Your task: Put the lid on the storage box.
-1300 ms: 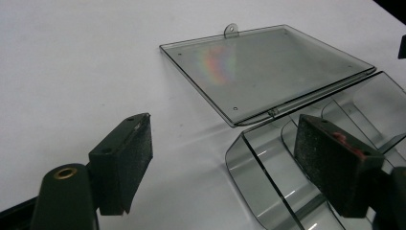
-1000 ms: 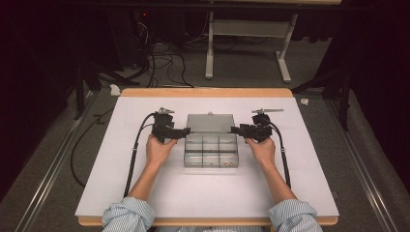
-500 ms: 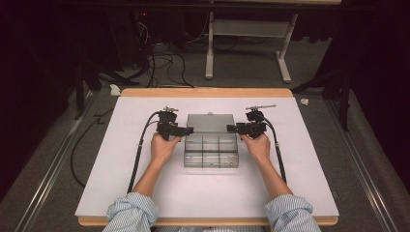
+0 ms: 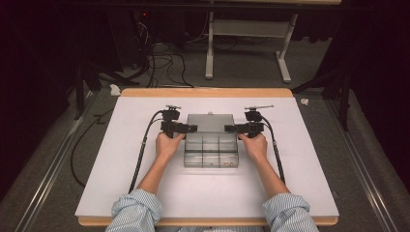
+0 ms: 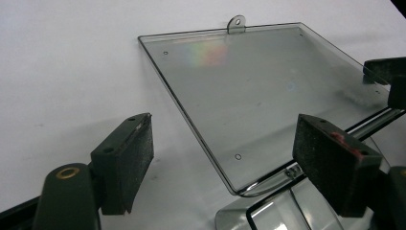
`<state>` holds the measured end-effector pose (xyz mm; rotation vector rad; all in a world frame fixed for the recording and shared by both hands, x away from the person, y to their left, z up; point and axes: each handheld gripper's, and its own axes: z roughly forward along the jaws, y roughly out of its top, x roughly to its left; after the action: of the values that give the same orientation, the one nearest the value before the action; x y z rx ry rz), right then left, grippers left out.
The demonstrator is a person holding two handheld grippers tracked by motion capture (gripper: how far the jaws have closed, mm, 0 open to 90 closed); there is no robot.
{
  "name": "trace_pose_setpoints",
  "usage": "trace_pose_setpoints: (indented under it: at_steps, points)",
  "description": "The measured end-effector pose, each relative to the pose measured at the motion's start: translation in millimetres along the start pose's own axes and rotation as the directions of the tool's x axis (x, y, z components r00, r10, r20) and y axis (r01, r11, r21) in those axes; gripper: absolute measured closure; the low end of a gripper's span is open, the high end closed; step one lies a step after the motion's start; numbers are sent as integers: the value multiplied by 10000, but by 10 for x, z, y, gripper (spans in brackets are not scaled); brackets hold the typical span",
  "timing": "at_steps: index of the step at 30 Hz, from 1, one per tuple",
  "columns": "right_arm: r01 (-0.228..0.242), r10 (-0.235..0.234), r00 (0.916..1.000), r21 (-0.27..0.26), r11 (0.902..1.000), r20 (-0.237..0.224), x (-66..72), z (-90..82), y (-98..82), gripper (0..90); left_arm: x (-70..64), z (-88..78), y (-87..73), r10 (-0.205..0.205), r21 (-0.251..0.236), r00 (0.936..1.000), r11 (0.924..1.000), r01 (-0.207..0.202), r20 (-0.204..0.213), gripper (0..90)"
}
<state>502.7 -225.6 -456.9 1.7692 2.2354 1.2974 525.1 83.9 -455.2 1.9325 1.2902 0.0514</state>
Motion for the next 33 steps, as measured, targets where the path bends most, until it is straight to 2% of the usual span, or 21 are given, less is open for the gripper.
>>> trace_pose_setpoints:
  at_steps: [7,8,15,18,26,33]
  points:
    - [-276,276,9996,150,9995,-17,-35,51,7,373,25,69,2,-278,81,9994,9996,276,220,241]
    - [-329,329,9995,226,9992,-5,-35,67,16,370,27,84,1,-334,104,9988,9994,331,351,253]
    - [-459,464,9988,307,9985,-141,-52,96,18,375,11,107,27,-230,219,9978,9995,217,623,291]
    - [-476,481,9987,294,9984,-167,-50,101,18,376,-13,113,50,-114,339,9988,9994,98,468,283]
    - [-372,376,9992,223,9991,-169,-48,96,20,377,9,126,64,-227,451,9979,9988,200,612,277]
    - [-237,238,9997,153,9996,-94,-33,91,19,381,1,137,85,-149,557,9982,9984,116,581,263]
